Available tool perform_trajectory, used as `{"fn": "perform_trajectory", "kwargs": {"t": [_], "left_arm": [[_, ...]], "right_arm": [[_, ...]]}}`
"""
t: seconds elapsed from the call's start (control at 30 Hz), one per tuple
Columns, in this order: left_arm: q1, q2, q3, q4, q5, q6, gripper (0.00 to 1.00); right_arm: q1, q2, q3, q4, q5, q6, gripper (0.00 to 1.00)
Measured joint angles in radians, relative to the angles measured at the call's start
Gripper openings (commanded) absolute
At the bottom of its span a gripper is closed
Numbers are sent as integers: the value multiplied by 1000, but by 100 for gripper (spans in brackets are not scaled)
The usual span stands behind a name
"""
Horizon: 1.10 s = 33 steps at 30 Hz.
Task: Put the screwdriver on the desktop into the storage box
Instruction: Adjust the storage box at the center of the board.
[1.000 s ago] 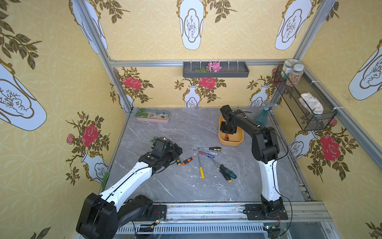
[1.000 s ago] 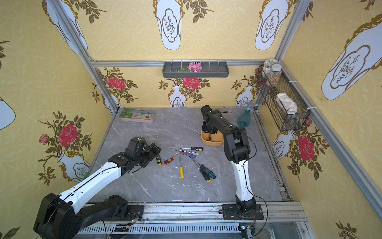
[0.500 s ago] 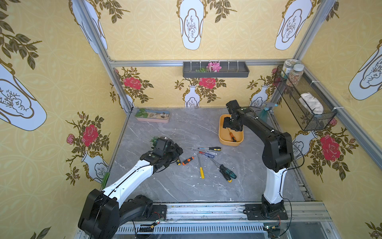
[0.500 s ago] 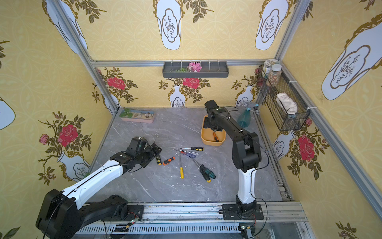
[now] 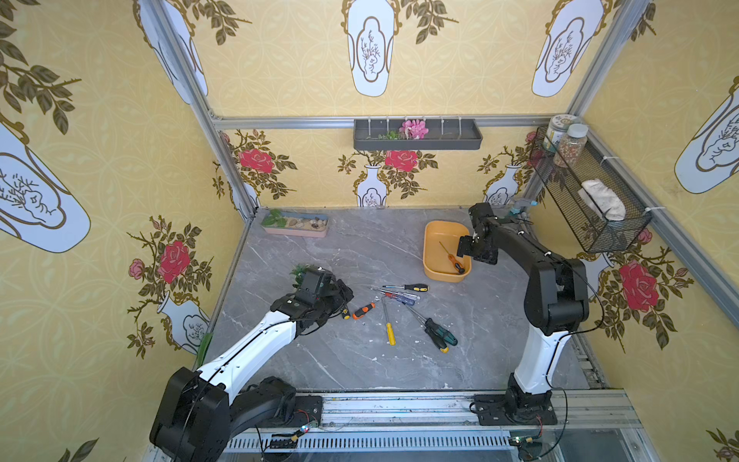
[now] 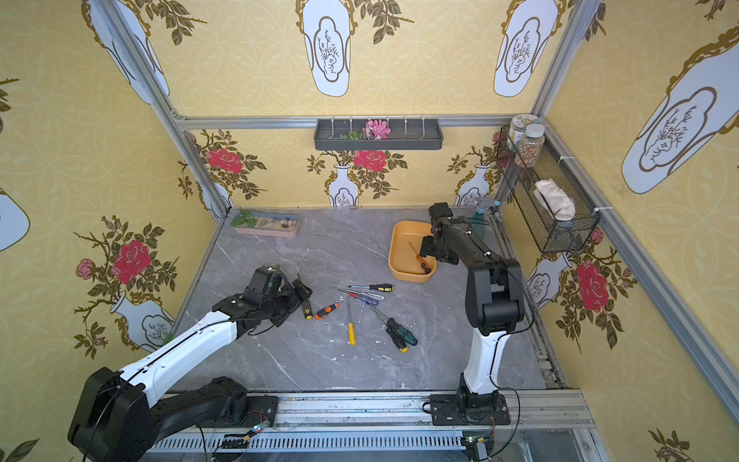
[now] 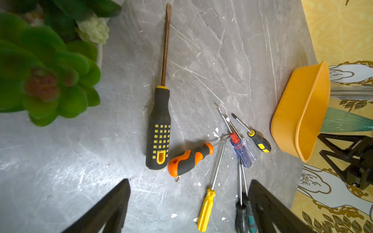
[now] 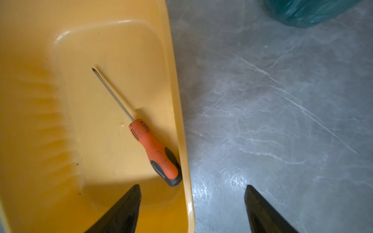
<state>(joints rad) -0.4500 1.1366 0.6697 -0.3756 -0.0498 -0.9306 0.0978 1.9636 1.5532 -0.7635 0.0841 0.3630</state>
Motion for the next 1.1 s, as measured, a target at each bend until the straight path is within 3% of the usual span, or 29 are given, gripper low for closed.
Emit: {"fn": "perform_trajectory", "kwargs": {"t": [0.47,0.73,0.93,1.1], "left_arm": [[0,-23,-16,-15,-8,0,93],[0,-21,-29,-15,-7,-1,93],[0,-15,-42,-14,-7,-1,93],[0,0,-50,-14,-6,-4,93]], "right_arm": [[20,71,6,8,-29,-47,25],[78,50,-30,13,-26,-49,9],[138,21,-46,15,-28,-56,6],[174,16,-51,15,-34,-57,20]]}}
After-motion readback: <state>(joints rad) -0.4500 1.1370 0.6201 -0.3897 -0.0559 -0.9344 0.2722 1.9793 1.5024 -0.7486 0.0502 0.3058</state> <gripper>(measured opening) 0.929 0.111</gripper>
